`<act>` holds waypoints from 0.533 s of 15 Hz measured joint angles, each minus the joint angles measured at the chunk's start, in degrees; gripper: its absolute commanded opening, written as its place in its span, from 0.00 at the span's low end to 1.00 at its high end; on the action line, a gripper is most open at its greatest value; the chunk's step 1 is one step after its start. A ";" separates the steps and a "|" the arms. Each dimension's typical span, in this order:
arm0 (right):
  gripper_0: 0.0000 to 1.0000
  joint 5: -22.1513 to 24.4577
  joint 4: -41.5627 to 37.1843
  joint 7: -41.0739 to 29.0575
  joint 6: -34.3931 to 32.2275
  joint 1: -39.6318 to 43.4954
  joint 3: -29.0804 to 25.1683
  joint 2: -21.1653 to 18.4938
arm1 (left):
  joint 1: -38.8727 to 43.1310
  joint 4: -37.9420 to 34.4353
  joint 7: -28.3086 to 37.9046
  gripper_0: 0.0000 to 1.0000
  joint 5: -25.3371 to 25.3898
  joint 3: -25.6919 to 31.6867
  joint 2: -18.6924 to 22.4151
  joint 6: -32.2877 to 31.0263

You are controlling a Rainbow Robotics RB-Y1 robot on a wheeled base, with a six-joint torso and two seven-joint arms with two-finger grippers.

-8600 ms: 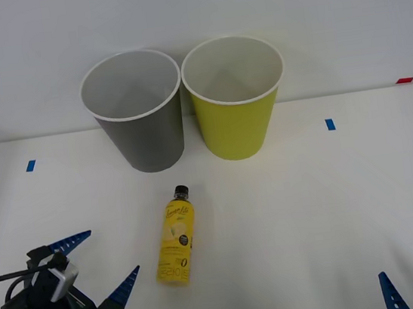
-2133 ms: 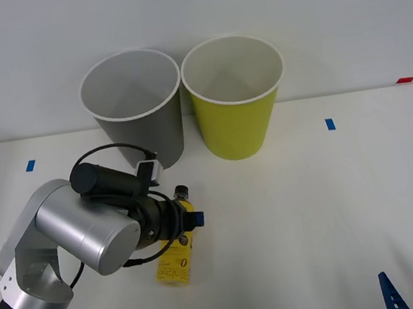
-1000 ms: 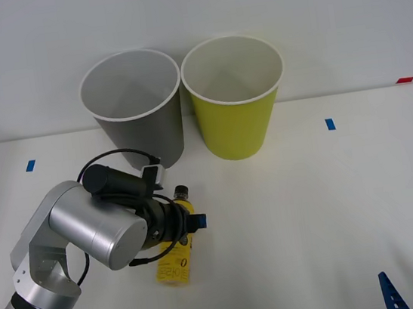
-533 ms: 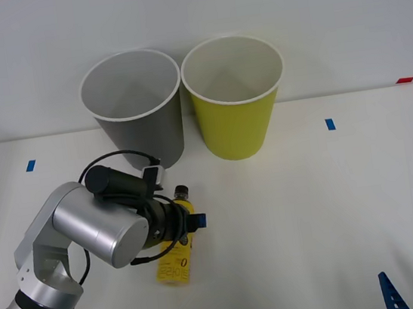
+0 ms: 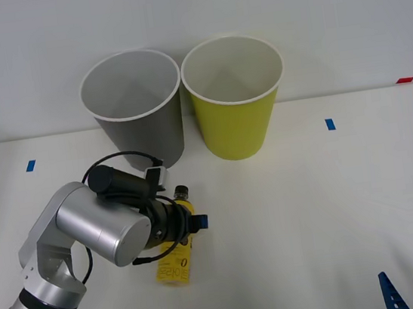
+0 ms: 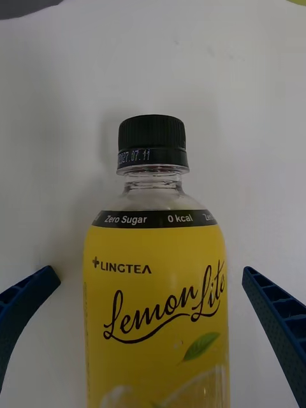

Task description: Put cans in the gray bin and PET bottles in the light green bin.

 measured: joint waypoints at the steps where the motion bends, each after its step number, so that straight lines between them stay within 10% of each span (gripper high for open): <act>1: 1.00 0.00 0.00 0.00 0.00 0.00 0.00 0.00 | -0.33 1.10 -0.24 1.00 0.08 -0.02 -0.10 -0.65; 8: 1.00 0.00 0.00 0.00 0.00 0.00 0.00 0.00 | -0.95 2.98 -0.87 1.00 1.84 -0.14 -0.38 -2.01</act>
